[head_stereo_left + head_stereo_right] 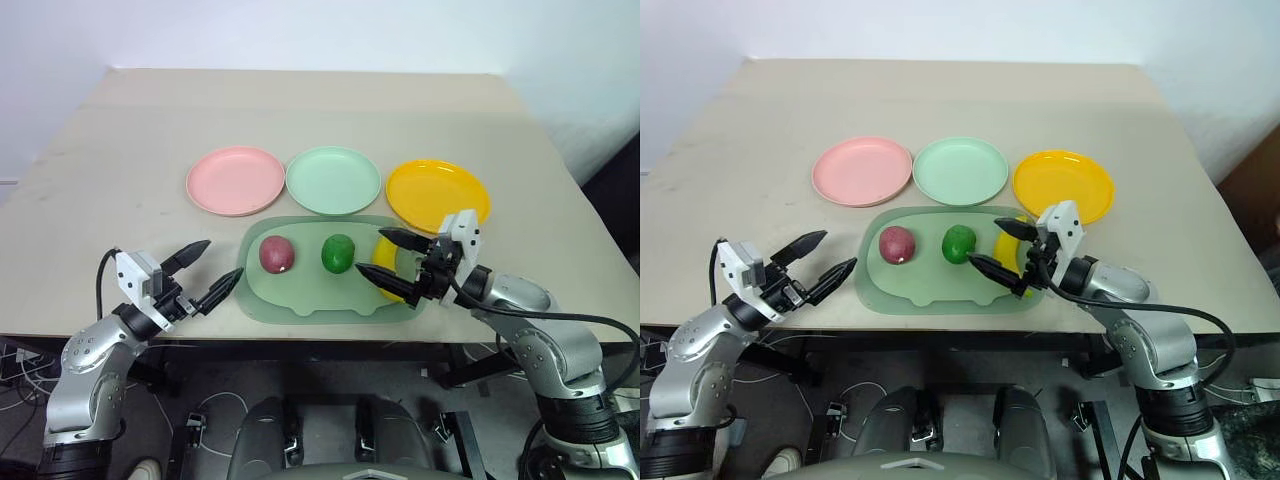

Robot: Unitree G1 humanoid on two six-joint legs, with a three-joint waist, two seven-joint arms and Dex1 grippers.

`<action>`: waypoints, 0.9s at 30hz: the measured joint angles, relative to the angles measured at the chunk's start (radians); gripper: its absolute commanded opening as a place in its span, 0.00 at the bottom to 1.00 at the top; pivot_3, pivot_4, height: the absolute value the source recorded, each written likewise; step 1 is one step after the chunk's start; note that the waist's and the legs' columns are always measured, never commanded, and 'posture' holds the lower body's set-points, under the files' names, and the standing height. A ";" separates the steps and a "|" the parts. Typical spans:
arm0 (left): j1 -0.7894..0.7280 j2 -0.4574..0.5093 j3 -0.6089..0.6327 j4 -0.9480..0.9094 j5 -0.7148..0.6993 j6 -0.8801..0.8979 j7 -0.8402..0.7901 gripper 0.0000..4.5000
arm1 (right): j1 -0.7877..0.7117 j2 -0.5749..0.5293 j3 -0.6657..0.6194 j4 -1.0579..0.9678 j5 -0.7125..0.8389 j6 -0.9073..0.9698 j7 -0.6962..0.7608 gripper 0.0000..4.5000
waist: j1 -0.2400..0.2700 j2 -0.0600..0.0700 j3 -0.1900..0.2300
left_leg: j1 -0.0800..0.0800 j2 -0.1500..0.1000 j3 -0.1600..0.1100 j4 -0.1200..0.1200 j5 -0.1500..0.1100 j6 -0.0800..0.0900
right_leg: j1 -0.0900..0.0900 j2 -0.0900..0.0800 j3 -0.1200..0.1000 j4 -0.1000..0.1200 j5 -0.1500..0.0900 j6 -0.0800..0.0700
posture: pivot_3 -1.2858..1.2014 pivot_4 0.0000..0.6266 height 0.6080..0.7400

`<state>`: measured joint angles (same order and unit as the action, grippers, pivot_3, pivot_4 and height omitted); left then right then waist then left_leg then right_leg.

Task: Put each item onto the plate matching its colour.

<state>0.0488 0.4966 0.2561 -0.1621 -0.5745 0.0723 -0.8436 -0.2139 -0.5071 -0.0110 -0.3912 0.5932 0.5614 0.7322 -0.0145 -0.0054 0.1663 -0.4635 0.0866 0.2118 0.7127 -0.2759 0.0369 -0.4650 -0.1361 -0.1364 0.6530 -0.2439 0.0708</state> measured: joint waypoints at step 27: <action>-0.152 -0.025 -0.087 0.073 0.028 0.011 -0.042 1.00 | 0.089 0.017 -0.082 -0.047 -0.001 0.125 -0.241 1.00 | 0.004 0.000 0.000 | 0.000 0.000 0.000 -0.002 0.001 -0.001 | 0.003 0.001 -0.001 -0.001 0.000 0.000 | 0.52 0.24 0.66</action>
<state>-0.1032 0.4712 0.1690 -0.0889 -0.5469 0.0833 -0.8854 -0.1245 -0.4906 -0.0929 -0.4381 0.5921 0.6867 0.4916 -0.0103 -0.0054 0.1662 -0.4638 0.0864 0.2116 0.7108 -0.2749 0.0355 -0.4616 -0.1351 -0.1373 0.6518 -0.2439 0.0710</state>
